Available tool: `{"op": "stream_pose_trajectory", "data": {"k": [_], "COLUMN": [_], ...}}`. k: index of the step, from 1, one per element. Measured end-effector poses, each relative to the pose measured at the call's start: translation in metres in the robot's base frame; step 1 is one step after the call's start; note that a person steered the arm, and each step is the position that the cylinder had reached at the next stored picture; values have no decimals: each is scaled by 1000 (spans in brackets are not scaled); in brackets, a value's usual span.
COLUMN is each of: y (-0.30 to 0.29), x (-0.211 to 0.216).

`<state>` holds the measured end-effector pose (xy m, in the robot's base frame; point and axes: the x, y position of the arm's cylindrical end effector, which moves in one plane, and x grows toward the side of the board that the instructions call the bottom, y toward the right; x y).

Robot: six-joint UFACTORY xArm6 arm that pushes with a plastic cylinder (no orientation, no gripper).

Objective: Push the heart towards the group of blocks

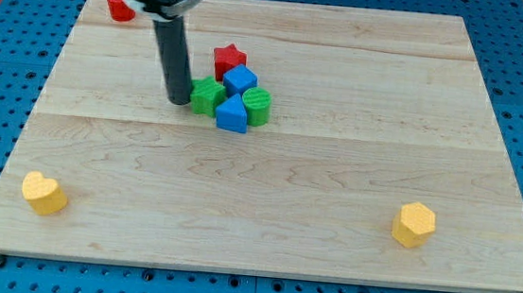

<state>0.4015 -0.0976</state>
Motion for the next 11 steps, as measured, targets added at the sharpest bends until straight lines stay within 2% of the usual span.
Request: {"op": "stream_pose_trajectory", "data": {"k": [1, 3, 4, 5, 6, 7, 8, 9, 10, 11], "y": [4, -51, -86, -125, -136, -133, -187, -195, -164, -83], "x": [9, 133, 180, 159, 137, 175, 183, 143, 103, 76]}}
